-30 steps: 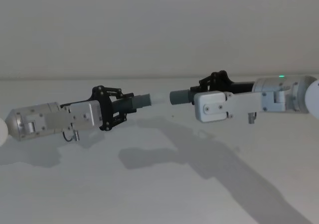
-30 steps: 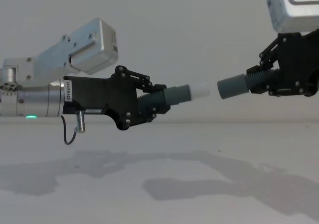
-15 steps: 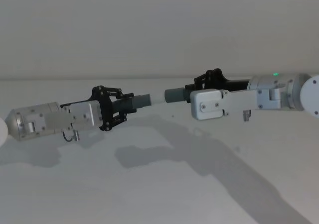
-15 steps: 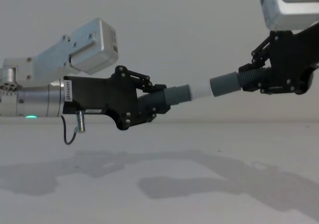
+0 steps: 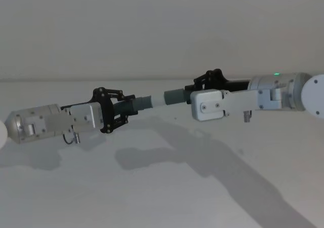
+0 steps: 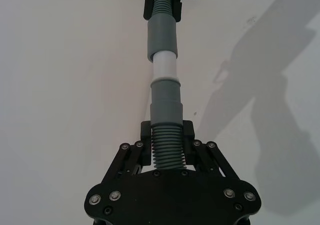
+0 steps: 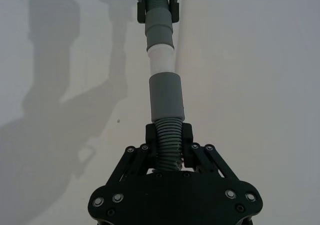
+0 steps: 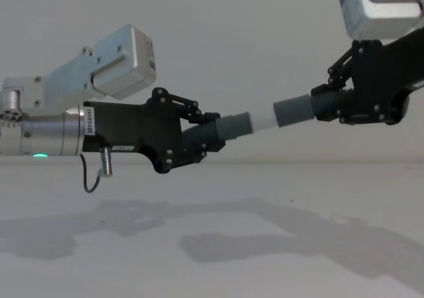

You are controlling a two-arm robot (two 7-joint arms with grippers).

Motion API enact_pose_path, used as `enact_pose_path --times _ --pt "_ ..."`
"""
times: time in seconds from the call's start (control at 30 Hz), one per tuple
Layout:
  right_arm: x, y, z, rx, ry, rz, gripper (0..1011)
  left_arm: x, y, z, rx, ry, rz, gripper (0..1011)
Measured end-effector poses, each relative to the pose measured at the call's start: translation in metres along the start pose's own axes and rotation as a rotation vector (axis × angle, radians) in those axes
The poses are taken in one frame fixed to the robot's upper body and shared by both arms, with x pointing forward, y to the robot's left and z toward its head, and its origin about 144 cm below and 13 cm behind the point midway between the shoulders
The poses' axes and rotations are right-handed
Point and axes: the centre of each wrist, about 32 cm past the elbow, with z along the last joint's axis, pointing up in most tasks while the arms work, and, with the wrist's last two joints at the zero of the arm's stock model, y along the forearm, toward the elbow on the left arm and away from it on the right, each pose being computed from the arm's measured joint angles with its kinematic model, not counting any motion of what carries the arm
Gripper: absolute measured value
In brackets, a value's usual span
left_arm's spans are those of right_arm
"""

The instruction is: Use both hands to pick up one end of the pipe from the table, align the ends, and insert them.

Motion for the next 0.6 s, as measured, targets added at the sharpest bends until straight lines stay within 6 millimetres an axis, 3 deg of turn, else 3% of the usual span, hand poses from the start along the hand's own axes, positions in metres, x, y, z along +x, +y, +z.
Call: enact_pose_path --times 0.6 --pt "0.0034 0.0020 -0.0003 0.016 -0.008 0.011 253 0.0000 -0.0003 0.0002 -0.001 0.000 0.000 320"
